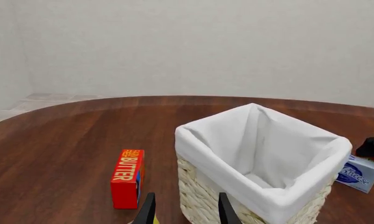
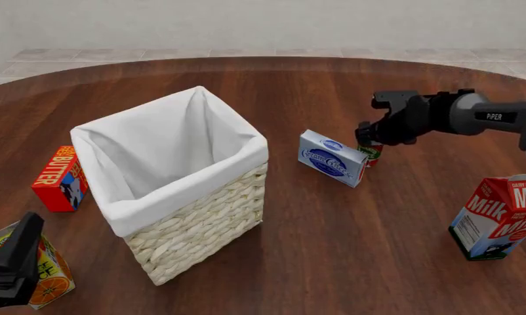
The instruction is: Pick up the alphabet soup and the tomato sauce, and put them in the basket.
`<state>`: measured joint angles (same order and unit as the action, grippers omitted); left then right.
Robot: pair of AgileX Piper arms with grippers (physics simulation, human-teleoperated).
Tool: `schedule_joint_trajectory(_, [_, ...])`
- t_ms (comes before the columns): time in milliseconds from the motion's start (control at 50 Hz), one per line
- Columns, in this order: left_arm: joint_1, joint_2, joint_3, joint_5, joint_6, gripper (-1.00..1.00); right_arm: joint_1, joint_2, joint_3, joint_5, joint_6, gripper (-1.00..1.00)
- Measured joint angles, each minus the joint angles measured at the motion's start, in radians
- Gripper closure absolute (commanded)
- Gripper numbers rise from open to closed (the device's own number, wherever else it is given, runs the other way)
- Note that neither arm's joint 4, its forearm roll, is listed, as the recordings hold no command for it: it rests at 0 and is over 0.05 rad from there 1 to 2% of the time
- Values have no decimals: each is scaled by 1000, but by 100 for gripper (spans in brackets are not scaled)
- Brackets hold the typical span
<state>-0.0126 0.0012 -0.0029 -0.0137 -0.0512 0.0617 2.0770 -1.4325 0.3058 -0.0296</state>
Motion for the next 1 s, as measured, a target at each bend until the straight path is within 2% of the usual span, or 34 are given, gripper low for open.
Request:
schedule_joint_trajectory(460, [0, 0, 0, 0, 0, -100, 3, 26, -1, -7, 26, -100])
schedule_joint_trajectory(480, [0, 0, 0, 0, 0, -100, 4, 26, 0, -7, 29, 100])
schedule_joint_trajectory(1000, [0, 0, 0, 0, 1, -100, 8, 15, 5, -7, 25, 100])
